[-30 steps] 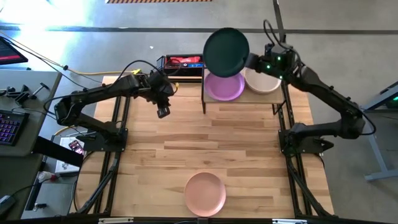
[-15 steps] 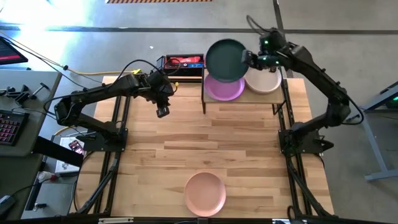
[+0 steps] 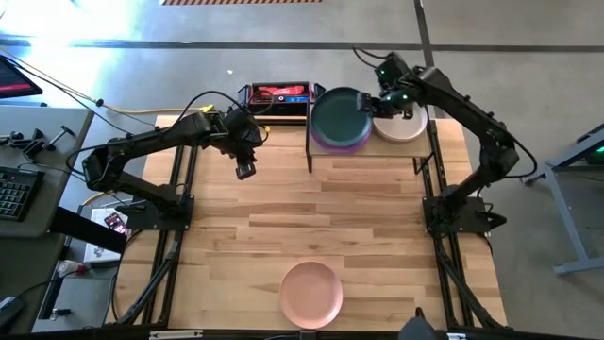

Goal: Place and stack plates onto a shelf
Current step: Stack the green plate on top of the purple plate on the shelf

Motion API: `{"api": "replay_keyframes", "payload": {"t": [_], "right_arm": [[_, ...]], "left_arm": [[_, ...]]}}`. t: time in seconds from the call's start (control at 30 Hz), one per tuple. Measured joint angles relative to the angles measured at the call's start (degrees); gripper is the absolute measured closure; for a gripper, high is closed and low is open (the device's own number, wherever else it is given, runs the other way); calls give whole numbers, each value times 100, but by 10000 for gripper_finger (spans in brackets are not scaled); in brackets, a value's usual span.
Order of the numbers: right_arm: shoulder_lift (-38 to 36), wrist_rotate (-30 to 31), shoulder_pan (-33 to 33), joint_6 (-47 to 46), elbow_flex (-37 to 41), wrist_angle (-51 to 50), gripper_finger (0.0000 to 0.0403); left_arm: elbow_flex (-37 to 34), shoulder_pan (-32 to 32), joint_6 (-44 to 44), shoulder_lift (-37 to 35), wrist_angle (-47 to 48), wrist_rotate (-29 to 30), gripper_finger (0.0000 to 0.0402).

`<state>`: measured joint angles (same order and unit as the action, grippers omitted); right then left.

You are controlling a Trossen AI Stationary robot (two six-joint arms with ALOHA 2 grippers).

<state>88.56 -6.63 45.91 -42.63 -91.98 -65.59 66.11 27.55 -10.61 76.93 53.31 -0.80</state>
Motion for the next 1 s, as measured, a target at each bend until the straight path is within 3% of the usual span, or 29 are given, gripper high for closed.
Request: {"api": "replay_keyframes", "payload": {"t": [0.6,1.0], "right_arm": [[212,-41,-30,219,0,-107,402],[212,278,-188,265,0,-106,402]], "left_arm": [[0,2,141,0,-1,0,280],[0,2,157,0,-1,0,280]]}}
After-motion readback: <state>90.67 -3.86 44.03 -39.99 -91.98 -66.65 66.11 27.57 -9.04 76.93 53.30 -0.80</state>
